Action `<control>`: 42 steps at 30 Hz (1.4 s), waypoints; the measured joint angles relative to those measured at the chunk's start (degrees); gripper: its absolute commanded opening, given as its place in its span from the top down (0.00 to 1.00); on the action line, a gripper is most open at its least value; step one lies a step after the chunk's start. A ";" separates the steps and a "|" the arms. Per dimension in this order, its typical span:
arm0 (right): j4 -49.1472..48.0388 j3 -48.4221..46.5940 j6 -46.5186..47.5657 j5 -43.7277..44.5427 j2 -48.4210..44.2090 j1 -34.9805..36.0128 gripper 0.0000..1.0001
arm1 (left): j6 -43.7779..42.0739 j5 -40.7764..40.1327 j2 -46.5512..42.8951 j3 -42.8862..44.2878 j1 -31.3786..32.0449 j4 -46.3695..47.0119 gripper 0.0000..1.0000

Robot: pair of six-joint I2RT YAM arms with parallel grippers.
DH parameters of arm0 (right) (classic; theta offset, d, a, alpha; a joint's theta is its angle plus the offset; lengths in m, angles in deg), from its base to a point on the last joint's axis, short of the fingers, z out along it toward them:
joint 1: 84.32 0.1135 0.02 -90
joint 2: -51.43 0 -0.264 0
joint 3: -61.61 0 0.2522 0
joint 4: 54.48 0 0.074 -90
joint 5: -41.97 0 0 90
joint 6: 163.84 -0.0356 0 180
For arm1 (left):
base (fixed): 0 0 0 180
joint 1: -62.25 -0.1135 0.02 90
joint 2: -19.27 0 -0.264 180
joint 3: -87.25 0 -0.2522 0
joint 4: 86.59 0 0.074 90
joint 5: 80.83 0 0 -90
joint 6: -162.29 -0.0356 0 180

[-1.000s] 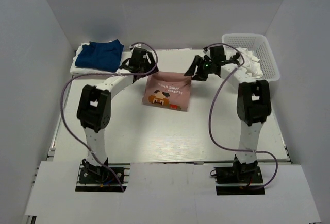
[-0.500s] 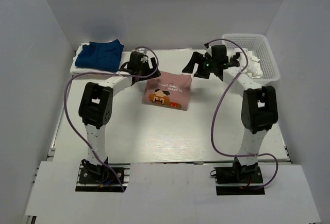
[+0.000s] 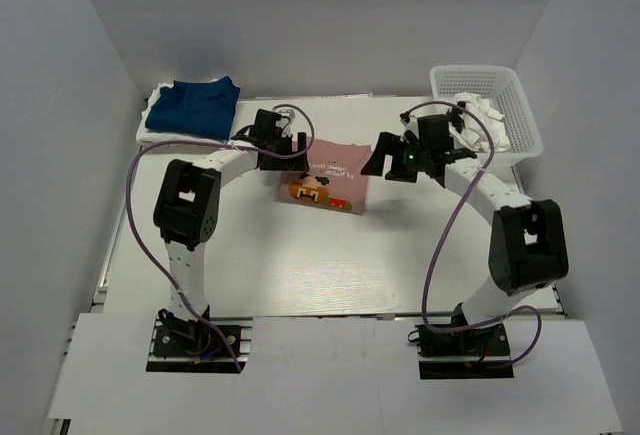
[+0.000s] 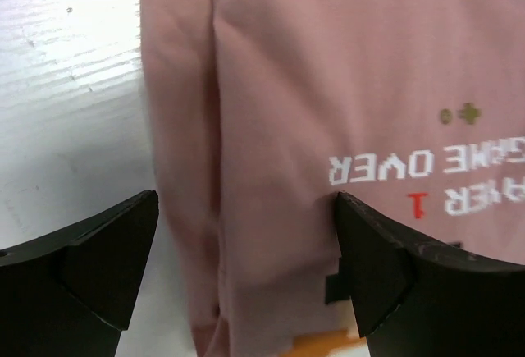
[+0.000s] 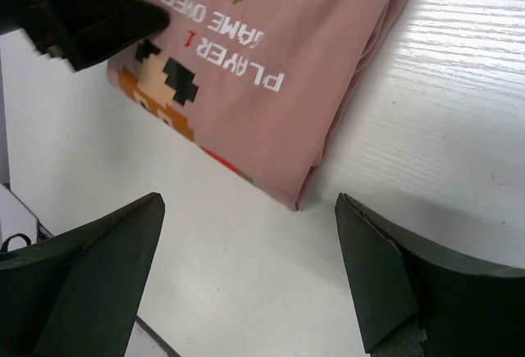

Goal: Fold and stack the t-shirts

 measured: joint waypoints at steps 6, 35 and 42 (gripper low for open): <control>-0.11 3.13 0.83 0.70 -5.77 0.04 0.10 | -2.05 -0.55 4.81 4.57 -0.09 -1.66 0.22; 4.70 7.06 1.03 15.72 -8.94 -0.09 0.10 | -23.58 -20.63 -1.86 9.14 -1.51 -11.19 1.00; 5.55 4.02 1.14 14.51 -3.32 -0.09 0.10 | -30.53 -23.26 -3.65 15.80 -5.25 -12.31 1.00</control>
